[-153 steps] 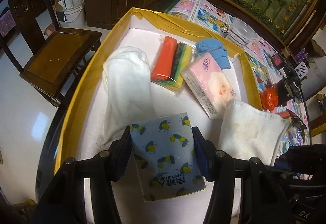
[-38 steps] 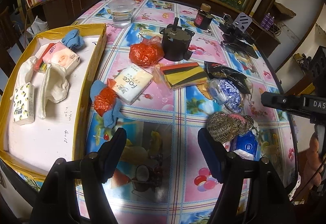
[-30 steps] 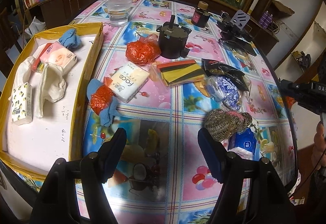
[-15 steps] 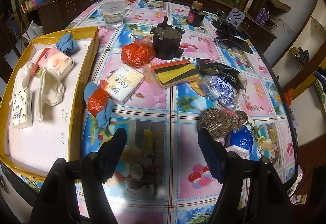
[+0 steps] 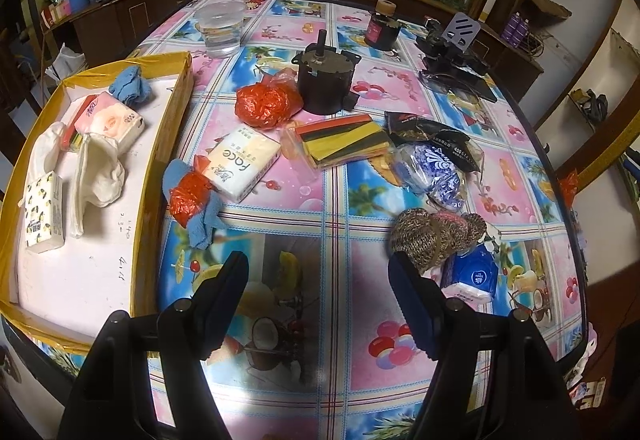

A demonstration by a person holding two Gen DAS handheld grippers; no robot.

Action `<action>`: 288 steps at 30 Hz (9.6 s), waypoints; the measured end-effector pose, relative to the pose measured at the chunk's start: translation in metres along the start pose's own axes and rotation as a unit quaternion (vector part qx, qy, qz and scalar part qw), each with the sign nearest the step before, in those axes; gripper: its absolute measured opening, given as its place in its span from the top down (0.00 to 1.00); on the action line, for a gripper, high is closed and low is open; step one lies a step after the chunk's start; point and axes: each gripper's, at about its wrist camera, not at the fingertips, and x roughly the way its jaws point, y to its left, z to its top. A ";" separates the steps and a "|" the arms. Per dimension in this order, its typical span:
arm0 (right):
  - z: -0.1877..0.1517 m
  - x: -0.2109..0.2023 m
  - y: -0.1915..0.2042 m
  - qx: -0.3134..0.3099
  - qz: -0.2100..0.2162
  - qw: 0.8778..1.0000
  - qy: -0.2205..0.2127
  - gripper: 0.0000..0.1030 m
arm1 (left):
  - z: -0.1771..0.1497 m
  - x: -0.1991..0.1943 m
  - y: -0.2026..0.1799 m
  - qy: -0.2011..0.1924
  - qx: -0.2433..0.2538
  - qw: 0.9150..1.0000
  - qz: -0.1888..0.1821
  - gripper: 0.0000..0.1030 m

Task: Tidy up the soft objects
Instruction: 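Lower the left gripper onto the brown knitted glove, then grasp the brown knitted glove with left while right grasps the blue floral tissue pack, then carry the brown glove with left while right carries the floral tissue pack toward the box, then open left to drop the brown glove while right releases the floral pack in the box, then move both open grippers back from the box to the table pile, then grasp the blue glove with red bag with left while right grasps the white face tissue pack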

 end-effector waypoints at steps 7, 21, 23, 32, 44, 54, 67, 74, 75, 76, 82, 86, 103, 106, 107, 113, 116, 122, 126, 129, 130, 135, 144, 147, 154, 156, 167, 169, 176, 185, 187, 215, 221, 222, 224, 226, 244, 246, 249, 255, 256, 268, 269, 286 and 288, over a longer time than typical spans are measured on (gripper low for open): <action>-0.015 0.007 -0.023 0.020 -0.014 1.000 0.009 0.77 | -0.006 0.007 -0.010 0.005 0.009 1.000 0.000 0.30; 0.011 -0.057 -0.093 0.040 -0.095 0.993 -0.055 0.77 | -0.009 0.023 -0.026 0.025 0.009 0.999 -0.034 0.31; 0.018 -0.070 -0.093 0.037 -0.093 0.993 -0.066 0.77 | -0.007 0.022 -0.030 0.024 0.016 0.998 -0.047 0.30; -0.012 -0.043 -0.029 -0.026 -0.002 1.000 0.015 0.77 | 0.017 0.039 -0.056 0.047 0.048 0.995 -0.069 0.21; -0.155 0.039 0.111 -0.162 0.121 0.956 0.213 0.59 | 0.030 0.079 -0.066 0.079 0.059 0.991 -0.089 0.18; -0.242 0.085 0.164 -0.221 0.116 0.914 0.321 0.47 | 0.010 0.064 -0.047 0.070 0.062 0.990 -0.102 0.46; -0.287 0.136 0.189 -0.245 0.047 0.890 0.382 0.35 | -0.003 0.057 -0.025 0.071 0.052 0.994 -0.070 0.37; -0.306 0.157 0.213 -0.314 0.013 0.871 0.378 0.26 | 0.005 0.061 -0.020 0.070 0.047 0.995 -0.059 0.26; -0.310 0.159 0.215 -0.331 0.001 0.865 0.376 0.26 | 0.006 0.064 -0.020 0.072 0.047 0.995 -0.057 0.25; -0.313 0.161 0.216 -0.346 -0.011 0.859 0.378 0.26 | 0.006 0.066 -0.020 0.075 0.048 0.995 -0.051 0.25; -0.311 0.159 0.216 -0.366 -0.005 0.859 0.359 0.39 | 0.005 0.066 -0.026 0.061 0.067 0.994 -0.055 0.52; -0.300 0.157 0.211 -0.354 0.001 0.868 0.348 0.49 | 0.007 0.064 -0.023 0.056 0.056 0.996 -0.049 0.52; -0.305 0.156 0.220 -0.375 0.009 0.860 0.347 0.35 | 0.005 0.043 -0.015 0.031 0.034 0.998 -0.032 0.52; -0.310 0.154 0.226 -0.393 0.010 0.850 0.350 0.27 | 0.005 0.041 -0.012 0.029 0.030 0.999 -0.031 0.52; -0.313 0.155 0.229 -0.400 0.009 0.846 0.351 0.25 | 0.005 0.041 -0.012 0.029 0.029 0.999 -0.031 0.52; -0.319 0.161 0.228 -0.419 -0.016 0.835 0.356 0.29 | 0.005 0.041 -0.010 0.028 0.027 0.999 -0.031 0.52; -0.314 0.163 0.226 -0.415 -0.022 0.840 0.349 0.38 | 0.006 0.041 -0.009 0.026 0.025 0.999 -0.031 0.52; -0.302 0.153 0.227 -0.405 0.005 0.854 0.327 0.41 | 0.008 0.039 -0.008 0.024 0.027 0.999 -0.031 0.52; -0.300 0.144 0.230 -0.407 0.027 0.857 0.314 0.41 | 0.009 0.039 -0.010 0.022 0.029 0.999 -0.030 0.52; -0.300 0.141 0.231 -0.404 0.035 0.859 0.313 0.41 | 0.010 0.036 -0.009 0.019 0.029 0.999 -0.030 0.52; -0.300 0.140 0.232 -0.404 0.036 0.859 0.312 0.41 | 0.010 0.035 -0.008 0.017 0.028 0.999 -0.030 0.52; -0.304 0.134 0.238 -0.409 0.046 0.858 0.308 0.41 | 0.013 0.026 0.001 0.007 0.016 0.999 -0.032 0.52; -0.310 0.129 0.255 -0.420 0.053 0.855 0.300 0.40 | 0.021 -0.002 0.040 -0.029 -0.026 0.999 -0.031 0.52; -0.315 0.129 0.266 -0.427 0.055 0.853 0.297 0.40 | 0.022 -0.011 0.059 -0.039 -0.043 0.998 -0.029 0.52; -0.329 0.135 0.299 -0.445 0.066 0.843 0.296 0.40 | 0.018 -0.024 0.109 -0.050 -0.079 0.996 -0.011 0.52; -0.335 0.138 0.310 -0.447 0.070 0.841 0.296 0.40 | 0.017 -0.025 0.126 -0.048 -0.090 0.995 -0.005 0.51; -0.380 0.148 0.388 -0.475 0.108 0.819 0.303 0.40 | 0.019 -0.024 0.209 -0.040 -0.130 0.991 0.018 0.51; -0.391 0.150 0.403 -0.483 0.116 0.812 0.306 0.40 | 0.020 -0.019 0.219 -0.036 -0.130 0.991 0.022 0.51; -0.437 0.165 0.452 -0.498 0.136 0.791 0.328 0.40 | 0.029 -0.001 0.239 -0.024 -0.132 0.991 0.021 0.51; -0.472 0.193 0.484 -0.507 0.139 0.781 0.337 0.40 | 0.038 0.006 0.249 -0.025 -0.126 0.992 0.014 0.52; -0.474 0.198 0.487 -0.505 0.138 0.783 0.336 0.40 | 0.037 0.005 0.249 -0.027 -0.124 0.992 0.013 0.52; -0.433 0.178 0.472 -0.460 0.169 0.808 0.328 0.34 | 0.032 -0.013 0.247 -0.047 -0.157 0.986 0.017 0.36; -0.397 0.168 0.444 -0.416 0.172 0.832 0.325 0.34 | 0.031 -0.019 0.228 -0.051 -0.149 0.987 0.017 0.36; -0.387 0.167 0.436 -0.405 0.170 0.838 0.323 0.34 | 0.031 -0.021 0.225 -0.052 -0.147 0.988 0.017 0.36; -0.373 0.166 0.421 -0.387 0.165 0.849 0.319 0.34 | 0.031 -0.022 0.215 -0.052 -0.141 0.989 0.017 0.36; -0.358 0.167 0.402 -0.370 0.152 0.860 0.316 0.34 | 0.032 -0.023 0.204 -0.051 -0.135 0.989 0.014 0.36; -0.286 0.136 0.276 -0.298 0.098 0.899 0.306 0.34 | 0.059 0.027 0.067 0.017 -0.005 1.000 -0.010 0.35; -0.280 0.131 0.267 -0.296 0.094 0.901 0.303 0.34 | 0.067 0.040 0.060 0.020 0.003 1.000 0.001 0.36; -0.271 0.122 0.254 -0.294 0.089 0.904 0.297 0.34 | 0.080 0.060 0.054 0.034 0.011 0.999 0.003 0.36; -0.257 0.108 0.233 -0.289 0.079 0.909 0.288 0.34 | 0.085 0.098 0.066 0.079 -0.038 0.996 0.018 0.36; -0.254 0.106 0.229 -0.288 0.077 0.911 0.287 0.34 | 0.081 0.096 0.063 0.080 -0.037 0.996 0.009 0.35; -0.252 0.103 0.219 -0.279 0.080 0.912 0.290 0.34 | 0.093 0.061 0.062 0.097 -0.021 0.994 -0.045 0.28; -0.253 0.103 0.220 -0.280 0.083 0.911 0.292 0.34 | 0.096 0.066 0.065 0.102 -0.019 0.994 -0.040 0.28; -0.248 0.108 0.228 -0.281 0.095 0.911 0.286 0.33 | 0.029 0.038 0.052 0.133 -0.062 0.984 -0.101 0.26; -0.250 0.111 0.231 -0.284 0.097 0.909 0.290 0.33 | 0.028 0.019 0.063 0.108 -0.076 0.987 -0.094 0.26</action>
